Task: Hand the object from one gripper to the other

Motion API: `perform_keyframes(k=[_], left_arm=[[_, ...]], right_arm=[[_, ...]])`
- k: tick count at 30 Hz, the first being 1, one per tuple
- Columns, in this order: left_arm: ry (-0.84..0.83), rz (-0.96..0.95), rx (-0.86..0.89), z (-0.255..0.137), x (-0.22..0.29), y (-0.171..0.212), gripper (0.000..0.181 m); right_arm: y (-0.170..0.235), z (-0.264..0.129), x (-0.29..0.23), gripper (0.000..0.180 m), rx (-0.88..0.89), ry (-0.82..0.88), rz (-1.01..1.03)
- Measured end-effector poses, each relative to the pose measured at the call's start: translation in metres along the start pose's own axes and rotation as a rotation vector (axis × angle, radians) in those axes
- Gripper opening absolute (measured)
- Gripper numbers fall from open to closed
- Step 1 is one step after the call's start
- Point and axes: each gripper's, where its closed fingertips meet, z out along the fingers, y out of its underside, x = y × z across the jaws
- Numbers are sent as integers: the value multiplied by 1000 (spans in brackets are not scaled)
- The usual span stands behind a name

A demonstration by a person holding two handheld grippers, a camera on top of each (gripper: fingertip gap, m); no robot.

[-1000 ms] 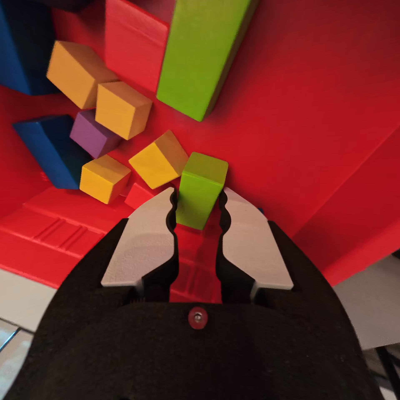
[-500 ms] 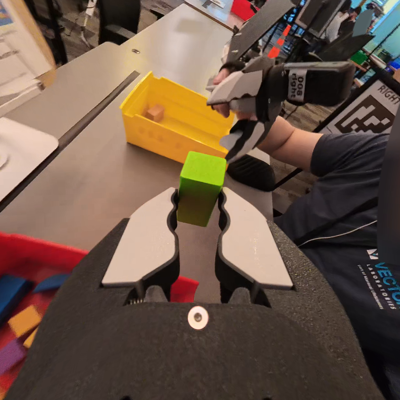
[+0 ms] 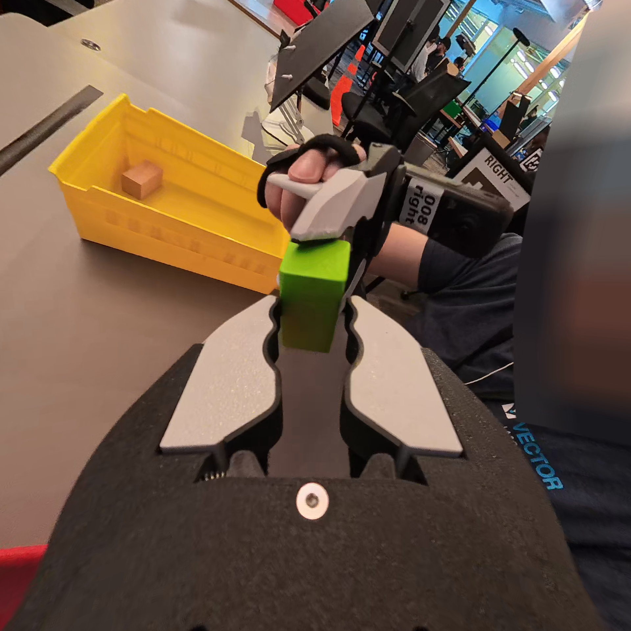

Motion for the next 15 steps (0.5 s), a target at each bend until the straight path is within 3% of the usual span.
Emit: perform_keyframes(k=[4, 8, 11, 15], left_arm=[[-160, 37, -13, -21, -18, 9, 49], [-367, 107, -79, -51, -32, 39, 50], [-419, 110, -122, -59, -33, 60, 50], [-426, 88, -153, -55, -28, 72, 50]], right_arm=[[48, -30, 28, 70, -178, -7, 195], [178, -103, 50, 70, -721, 27, 599], [249, -154, 19, 70, -1028, 34, 929], [311, -191, -46, 70, -1347, 22, 1233]])
